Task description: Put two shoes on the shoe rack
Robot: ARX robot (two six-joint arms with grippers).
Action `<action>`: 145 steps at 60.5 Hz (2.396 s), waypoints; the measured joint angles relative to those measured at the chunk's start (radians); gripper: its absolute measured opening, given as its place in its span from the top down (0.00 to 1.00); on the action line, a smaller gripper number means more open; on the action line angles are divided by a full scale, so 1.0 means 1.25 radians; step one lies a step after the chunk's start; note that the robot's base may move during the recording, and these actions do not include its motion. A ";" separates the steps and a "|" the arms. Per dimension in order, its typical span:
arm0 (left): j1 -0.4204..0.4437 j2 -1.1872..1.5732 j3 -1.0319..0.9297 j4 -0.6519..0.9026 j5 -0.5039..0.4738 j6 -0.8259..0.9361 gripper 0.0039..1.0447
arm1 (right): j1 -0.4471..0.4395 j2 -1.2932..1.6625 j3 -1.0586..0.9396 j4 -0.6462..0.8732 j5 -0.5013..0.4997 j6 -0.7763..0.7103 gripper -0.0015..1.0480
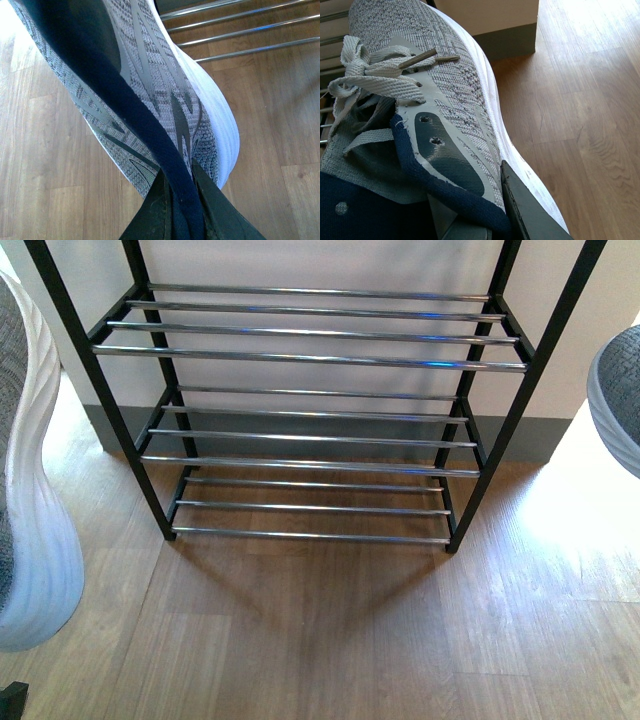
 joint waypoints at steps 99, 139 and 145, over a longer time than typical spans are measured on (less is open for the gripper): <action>0.000 0.000 0.000 0.000 -0.002 0.000 0.97 | 0.471 0.254 0.413 0.002 0.255 0.229 0.99; 0.000 0.000 0.000 0.000 -0.002 0.000 0.97 | 0.560 0.613 0.764 -0.179 0.536 0.345 0.99; 0.000 0.000 0.000 0.000 -0.002 0.000 0.97 | 0.566 0.681 0.849 -0.240 0.555 0.392 0.99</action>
